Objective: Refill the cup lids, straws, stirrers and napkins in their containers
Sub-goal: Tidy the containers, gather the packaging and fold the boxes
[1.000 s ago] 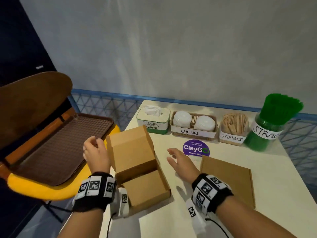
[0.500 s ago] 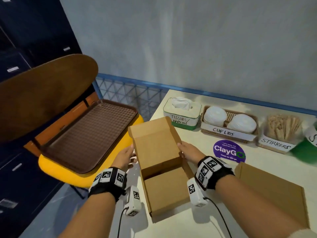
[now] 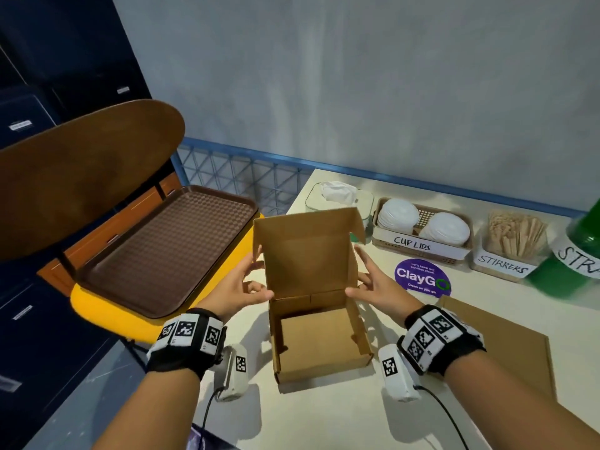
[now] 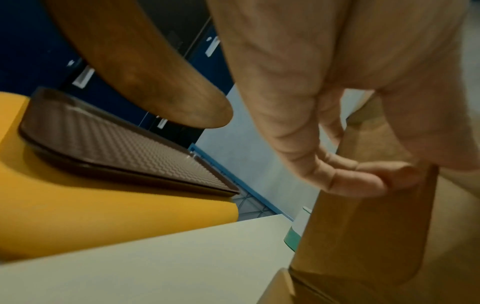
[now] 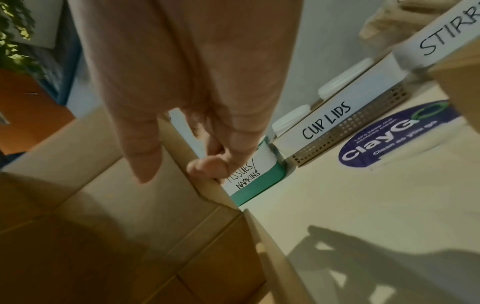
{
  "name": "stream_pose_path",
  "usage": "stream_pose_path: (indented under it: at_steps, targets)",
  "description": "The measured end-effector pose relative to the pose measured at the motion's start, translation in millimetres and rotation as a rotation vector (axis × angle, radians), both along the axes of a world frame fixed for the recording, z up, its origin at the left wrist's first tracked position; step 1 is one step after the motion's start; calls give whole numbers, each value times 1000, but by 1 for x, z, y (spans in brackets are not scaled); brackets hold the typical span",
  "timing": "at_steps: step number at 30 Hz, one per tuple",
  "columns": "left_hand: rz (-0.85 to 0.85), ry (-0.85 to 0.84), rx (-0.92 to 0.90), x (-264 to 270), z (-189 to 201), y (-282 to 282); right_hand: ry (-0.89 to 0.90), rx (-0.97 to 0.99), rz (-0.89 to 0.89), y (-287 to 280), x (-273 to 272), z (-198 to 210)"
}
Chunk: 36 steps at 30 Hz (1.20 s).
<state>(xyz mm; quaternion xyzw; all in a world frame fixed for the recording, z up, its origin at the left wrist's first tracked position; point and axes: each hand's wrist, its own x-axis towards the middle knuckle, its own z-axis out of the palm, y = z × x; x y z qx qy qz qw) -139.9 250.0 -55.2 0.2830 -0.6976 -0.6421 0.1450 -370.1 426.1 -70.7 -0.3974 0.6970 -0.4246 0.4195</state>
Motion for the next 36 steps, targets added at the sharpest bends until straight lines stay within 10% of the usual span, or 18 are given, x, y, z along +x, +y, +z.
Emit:
stream_pose_path:
  at_steps: [18,24,36]
  targets:
    - [-300,-343,-609,33,-59,65,323,4,117,86,45,-38]
    - [-318,-390,-427,30,-71,86,101,25,105,94,59,-45]
    - [-131,-386,-334,-17,-5,71,293,69,-243,79,28,0]
